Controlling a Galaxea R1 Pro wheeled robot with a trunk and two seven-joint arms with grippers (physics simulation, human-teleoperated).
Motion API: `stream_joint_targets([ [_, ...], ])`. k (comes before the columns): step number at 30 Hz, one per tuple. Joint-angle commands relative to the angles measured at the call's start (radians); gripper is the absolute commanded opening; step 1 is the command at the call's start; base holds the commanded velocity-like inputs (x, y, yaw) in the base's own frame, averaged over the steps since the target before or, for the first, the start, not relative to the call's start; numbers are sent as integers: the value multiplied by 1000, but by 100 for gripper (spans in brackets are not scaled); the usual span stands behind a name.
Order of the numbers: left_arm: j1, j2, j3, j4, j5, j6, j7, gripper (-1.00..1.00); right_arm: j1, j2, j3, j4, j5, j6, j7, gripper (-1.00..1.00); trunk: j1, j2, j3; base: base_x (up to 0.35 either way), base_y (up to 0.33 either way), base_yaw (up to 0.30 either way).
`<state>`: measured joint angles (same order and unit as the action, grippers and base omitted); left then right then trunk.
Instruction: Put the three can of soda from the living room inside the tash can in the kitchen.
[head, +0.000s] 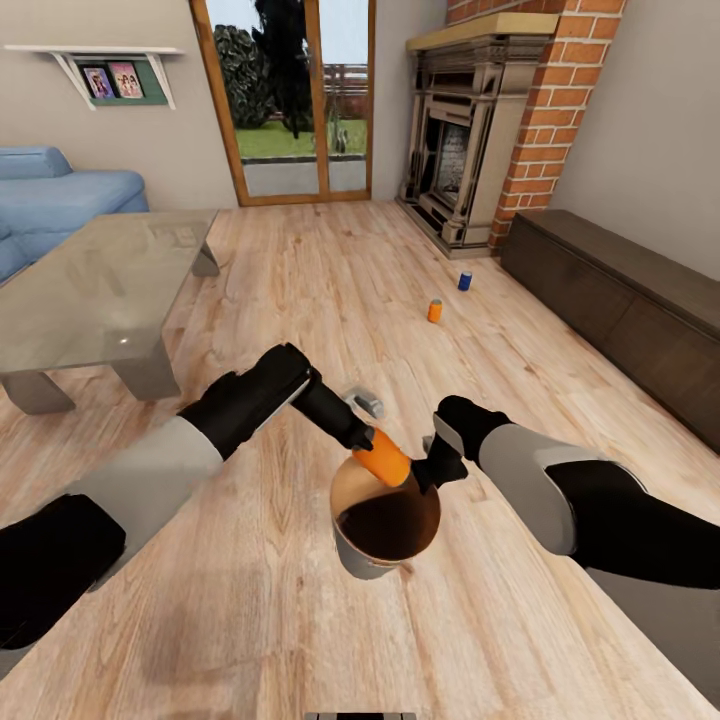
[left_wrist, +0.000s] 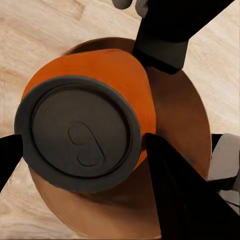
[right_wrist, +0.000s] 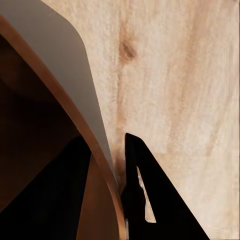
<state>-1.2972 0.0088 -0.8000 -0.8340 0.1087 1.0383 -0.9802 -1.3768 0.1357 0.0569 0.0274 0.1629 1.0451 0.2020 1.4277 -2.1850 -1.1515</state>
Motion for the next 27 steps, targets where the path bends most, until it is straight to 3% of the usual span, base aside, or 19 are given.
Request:
stream_joint_targets([
  [1, 0, -11, -8, 8, 22, 9, 1, -100, -1, 2, -30, -1, -32, 2, -2, -100, 0, 0, 0, 0, 0, 0],
  [3, 1, -30, -37, 24, 22, 9, 16, -100, -1, 6, -30, -1, -32, 2, -6, -100, 0, 0, 0, 0, 0, 0],
  [9, 2, -47, -102, 47, 21, 9, 35, -100, -1, 7, -31, -1, -31, 2, -9, -100, 0, 0, 0, 0, 0, 0],
  [11, 2, -49, -128, 64, -5, 9, 37, -100, -1, 8, -31, -2, -30, 2, -12, -100, 0, 0, 0, 0, 0, 0],
  [16, 4, -55, -147, 76, -44, 9, 39, -100, -1, 8, -31, -3, -30, 2, -14, -100, 0, 0, 0, 0, 0, 0],
  [23, 5, -60, -169, 79, -53, 9, 40, -100, -1, 9, -31, -3, -30, 2, -15, -100, 0, 0, 0, 0, 0, 0],
  [27, 19, -83, -178, 80, -53, 9, 54, -100, -1, 10, -31, -4, -31, 2, -15, -100, 0, 0, 0, 0, 0, 0],
])
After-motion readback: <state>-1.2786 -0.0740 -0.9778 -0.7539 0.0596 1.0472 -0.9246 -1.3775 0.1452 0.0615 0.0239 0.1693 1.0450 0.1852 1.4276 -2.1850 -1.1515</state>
